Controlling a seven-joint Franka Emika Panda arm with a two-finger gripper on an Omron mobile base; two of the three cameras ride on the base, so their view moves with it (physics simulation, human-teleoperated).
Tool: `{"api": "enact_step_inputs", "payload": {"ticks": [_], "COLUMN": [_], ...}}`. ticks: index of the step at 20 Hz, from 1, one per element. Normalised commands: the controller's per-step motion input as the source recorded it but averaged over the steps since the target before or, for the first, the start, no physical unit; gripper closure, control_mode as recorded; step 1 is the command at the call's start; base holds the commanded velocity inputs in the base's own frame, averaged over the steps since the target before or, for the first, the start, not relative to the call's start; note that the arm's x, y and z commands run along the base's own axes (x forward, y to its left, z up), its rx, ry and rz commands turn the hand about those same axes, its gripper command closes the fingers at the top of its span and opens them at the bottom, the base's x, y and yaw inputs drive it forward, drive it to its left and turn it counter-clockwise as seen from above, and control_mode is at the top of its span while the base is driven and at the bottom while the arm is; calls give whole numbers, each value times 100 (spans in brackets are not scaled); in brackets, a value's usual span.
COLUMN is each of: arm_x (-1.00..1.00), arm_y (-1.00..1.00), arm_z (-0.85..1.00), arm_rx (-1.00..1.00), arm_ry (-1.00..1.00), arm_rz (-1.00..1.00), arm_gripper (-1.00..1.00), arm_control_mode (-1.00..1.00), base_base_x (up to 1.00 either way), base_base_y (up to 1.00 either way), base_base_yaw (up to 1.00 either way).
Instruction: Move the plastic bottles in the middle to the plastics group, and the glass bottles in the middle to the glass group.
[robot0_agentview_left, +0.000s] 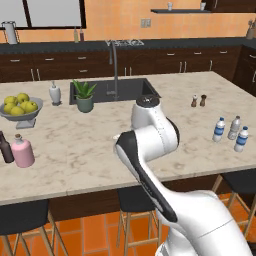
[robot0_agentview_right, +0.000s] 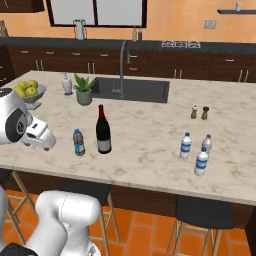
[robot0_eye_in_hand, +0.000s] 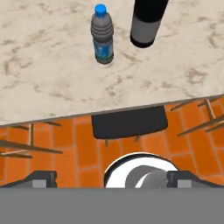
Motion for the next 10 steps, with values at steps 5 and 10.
{"api": "enact_step_inputs", "payload": {"ticks": [5,10], "arm_x": [49,61], "arm_y": [-1,-37], "arm_z": [32,-8], "arm_rx": [7,15], "arm_ry": [0,-5], "arm_rz": [-32,-4], "arm_gripper": [-100,-100], "arm_control_mode": [-100,-100], "base_base_x": [0,0], "base_base_y": [0,0], "base_base_yaw": [0,0]}}
